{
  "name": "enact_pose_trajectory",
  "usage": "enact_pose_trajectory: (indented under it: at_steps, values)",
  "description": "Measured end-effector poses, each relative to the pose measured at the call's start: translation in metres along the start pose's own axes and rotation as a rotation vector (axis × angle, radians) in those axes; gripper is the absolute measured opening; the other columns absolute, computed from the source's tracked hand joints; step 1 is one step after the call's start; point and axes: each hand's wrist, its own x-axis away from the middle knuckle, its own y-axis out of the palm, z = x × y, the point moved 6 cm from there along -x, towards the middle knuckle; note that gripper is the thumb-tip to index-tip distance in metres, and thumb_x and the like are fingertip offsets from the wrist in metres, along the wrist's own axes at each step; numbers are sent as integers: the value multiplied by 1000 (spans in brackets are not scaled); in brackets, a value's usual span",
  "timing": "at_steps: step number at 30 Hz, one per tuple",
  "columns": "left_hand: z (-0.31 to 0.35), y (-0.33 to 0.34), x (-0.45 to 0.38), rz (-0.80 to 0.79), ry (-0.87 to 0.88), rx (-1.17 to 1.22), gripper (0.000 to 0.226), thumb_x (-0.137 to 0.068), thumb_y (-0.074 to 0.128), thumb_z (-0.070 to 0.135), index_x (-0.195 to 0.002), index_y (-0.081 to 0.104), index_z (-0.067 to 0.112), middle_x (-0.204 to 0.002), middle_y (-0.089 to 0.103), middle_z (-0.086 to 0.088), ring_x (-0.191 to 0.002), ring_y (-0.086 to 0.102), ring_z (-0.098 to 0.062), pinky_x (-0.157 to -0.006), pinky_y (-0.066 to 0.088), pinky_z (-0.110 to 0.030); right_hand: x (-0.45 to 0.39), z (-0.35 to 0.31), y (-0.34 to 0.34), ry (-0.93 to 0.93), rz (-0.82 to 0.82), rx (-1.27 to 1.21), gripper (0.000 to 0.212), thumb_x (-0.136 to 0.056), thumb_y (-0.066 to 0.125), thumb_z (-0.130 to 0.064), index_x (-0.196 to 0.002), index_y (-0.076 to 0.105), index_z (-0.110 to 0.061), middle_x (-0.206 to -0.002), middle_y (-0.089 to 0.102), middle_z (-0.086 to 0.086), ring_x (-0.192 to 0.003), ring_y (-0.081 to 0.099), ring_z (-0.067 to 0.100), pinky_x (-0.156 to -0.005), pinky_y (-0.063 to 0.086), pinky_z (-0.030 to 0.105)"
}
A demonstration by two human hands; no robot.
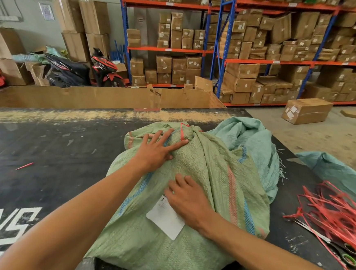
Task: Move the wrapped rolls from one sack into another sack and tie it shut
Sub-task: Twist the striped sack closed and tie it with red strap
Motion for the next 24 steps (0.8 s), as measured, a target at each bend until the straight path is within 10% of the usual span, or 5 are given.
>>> enact_pose_trajectory:
  at_steps: [5, 7, 10, 18, 24]
  values:
    - [5, 2, 2, -13, -16, 17, 68, -105, 30, 43, -141, -25, 61, -165, -16, -3, -151, 0, -35, -116, 15, -64, 9, -3, 29, 180, -274, 22, 45, -81, 62, -37, -111, 73, -6, -114, 69, 15, -106, 54, 30, -89, 48, 34]
    - [6, 2, 3, -19, -31, 34, 69, -106, 31, 40, -141, -25, 61, -165, -16, -4, -151, -1, -35, -115, 16, -64, 11, -7, 38, 250, -412, -107, 89, -92, 44, -59, -148, 33, 8, -156, 27, 30, -145, 24, 41, -119, 21, 46]
    - [7, 4, 7, -50, -50, 48, 70, -106, 32, 38, -141, -24, 60, -165, -16, -4, -151, -2, -35, -115, 16, -65, 15, -13, 38, 269, -530, -212, 107, -88, 18, -80, -156, -6, -1, -160, -18, 26, -148, -24, 37, -116, -22, 46]
    - [11, 8, 13, -118, -100, 90, 77, -105, 36, 33, -137, -27, 63, -164, -19, -5, -151, -7, -36, -115, 15, -65, 22, -29, 49, 103, -633, -287, 110, -68, 22, -95, -153, -19, -39, -152, -35, 26, -134, -47, 40, -106, -34, 57]
    - [14, 12, 20, -179, -141, 173, 67, -105, 32, 39, -142, -17, 64, -163, -22, -2, -151, -9, -34, -116, 14, -64, 34, -33, 36, -72, -769, -488, 79, -83, 29, -86, -151, 3, -55, -161, -26, 8, -143, -34, 35, -104, -31, 65]
